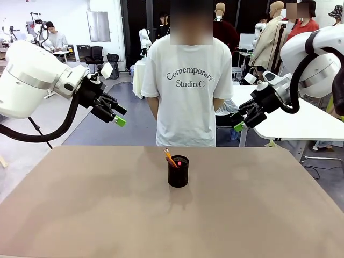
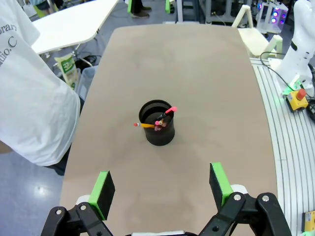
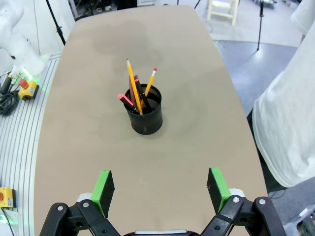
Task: Place the pens into the pen holder.
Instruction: Pick up a writing instrument from the table and place it into the Pen holder.
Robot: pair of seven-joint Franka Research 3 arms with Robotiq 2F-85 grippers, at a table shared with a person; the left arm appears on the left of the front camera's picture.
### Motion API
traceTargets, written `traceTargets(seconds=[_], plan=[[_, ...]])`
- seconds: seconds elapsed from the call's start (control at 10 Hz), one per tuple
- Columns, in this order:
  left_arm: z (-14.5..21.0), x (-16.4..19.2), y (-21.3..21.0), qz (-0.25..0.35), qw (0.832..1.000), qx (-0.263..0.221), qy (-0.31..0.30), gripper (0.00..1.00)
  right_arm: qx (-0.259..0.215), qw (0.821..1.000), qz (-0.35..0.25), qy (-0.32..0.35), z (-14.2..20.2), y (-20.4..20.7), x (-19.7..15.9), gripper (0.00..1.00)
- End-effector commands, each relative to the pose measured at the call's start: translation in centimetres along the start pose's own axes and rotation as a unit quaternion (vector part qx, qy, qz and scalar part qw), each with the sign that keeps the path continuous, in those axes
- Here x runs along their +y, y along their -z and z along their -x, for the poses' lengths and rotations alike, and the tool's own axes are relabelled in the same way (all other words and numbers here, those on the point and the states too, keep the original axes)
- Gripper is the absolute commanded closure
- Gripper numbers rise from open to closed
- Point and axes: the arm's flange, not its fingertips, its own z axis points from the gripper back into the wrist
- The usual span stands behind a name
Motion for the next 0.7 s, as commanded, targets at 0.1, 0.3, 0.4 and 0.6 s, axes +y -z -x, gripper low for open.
traceTargets(seconds=[0.1,0.3,0.4,0.6], plan=[[-0.19,-0.06,-0.01,-0.002,1.000,0.006,-0.005,0.00,0.005,1.000,0.005,-0.003,-0.20,0.07,0.23,0.00],[-0.19,-0.06,-0.01,-0.002,1.000,0.006,-0.005,0.00,0.005,1.000,0.005,-0.003,-0.20,0.07,0.23,0.00],[-0.19,-0.06,-0.01,-0.002,1.000,0.006,-0.005,0.00,0.005,1.000,0.005,-0.003,-0.20,0.07,0.23,0.00],[-0.19,-0.06,-0.01,-0.002,1.000,0.006,-0.005,0.00,0.005,1.000,0.005,-0.003,-0.20,0.07,0.23,0.00]])
